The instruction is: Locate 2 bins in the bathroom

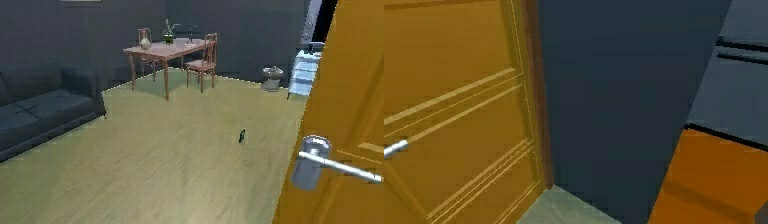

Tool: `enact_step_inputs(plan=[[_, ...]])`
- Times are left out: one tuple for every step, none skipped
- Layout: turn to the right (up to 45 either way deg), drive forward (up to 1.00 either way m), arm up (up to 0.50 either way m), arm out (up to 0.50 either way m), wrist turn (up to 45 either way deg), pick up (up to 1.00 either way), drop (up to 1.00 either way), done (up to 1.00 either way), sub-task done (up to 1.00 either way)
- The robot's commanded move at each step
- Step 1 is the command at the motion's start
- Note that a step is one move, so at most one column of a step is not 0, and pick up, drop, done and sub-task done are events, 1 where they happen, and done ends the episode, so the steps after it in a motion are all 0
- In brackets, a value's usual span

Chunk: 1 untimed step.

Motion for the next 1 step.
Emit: enact_step_inputs(plan=[[-3.0, 0.00, 0.00, 0.00, 0.0, 0.00, 0.00, 0.00, 0.00]])
